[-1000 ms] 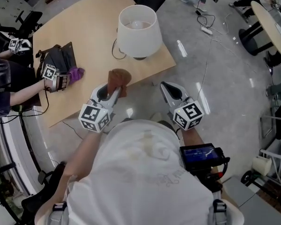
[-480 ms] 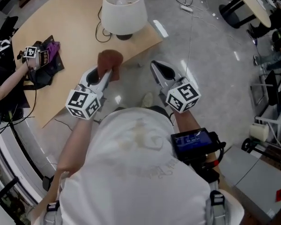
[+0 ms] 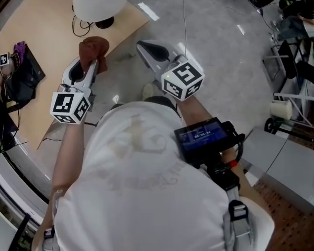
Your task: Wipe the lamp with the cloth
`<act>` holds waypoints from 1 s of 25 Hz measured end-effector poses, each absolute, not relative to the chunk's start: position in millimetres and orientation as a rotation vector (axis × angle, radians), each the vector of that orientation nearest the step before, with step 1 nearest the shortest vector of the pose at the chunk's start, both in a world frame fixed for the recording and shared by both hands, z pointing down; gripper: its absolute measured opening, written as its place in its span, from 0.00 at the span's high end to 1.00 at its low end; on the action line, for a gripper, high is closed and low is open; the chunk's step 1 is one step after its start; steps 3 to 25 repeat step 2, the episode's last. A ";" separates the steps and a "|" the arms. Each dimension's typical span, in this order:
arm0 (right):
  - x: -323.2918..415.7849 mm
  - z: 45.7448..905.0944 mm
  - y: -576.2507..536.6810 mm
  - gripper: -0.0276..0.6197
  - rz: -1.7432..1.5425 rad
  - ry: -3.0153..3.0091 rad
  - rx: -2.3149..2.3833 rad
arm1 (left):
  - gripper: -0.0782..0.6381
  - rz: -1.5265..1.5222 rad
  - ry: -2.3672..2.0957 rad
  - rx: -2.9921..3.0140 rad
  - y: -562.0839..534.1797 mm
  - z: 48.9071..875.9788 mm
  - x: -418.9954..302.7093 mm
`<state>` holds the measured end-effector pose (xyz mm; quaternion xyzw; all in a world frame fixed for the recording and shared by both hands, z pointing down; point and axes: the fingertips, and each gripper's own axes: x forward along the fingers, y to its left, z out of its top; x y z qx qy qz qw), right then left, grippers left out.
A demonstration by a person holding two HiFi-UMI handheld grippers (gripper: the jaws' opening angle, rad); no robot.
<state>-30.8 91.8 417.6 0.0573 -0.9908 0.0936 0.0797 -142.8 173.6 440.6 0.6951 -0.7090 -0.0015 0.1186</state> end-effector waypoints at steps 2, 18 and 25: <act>-28.0 417.4 96.2 0.94 0.273 -2.963 0.161 | 0.73 0.026 -2.088 2.036 176.2 440.6 -139.1; -28.0 417.4 96.2 0.94 0.273 -2.963 0.161 | 0.73 0.026 -2.088 2.036 176.2 440.6 -139.1; -28.0 417.4 96.2 0.94 0.273 -2.963 0.161 | 0.73 0.026 -2.088 2.036 176.2 440.6 -139.1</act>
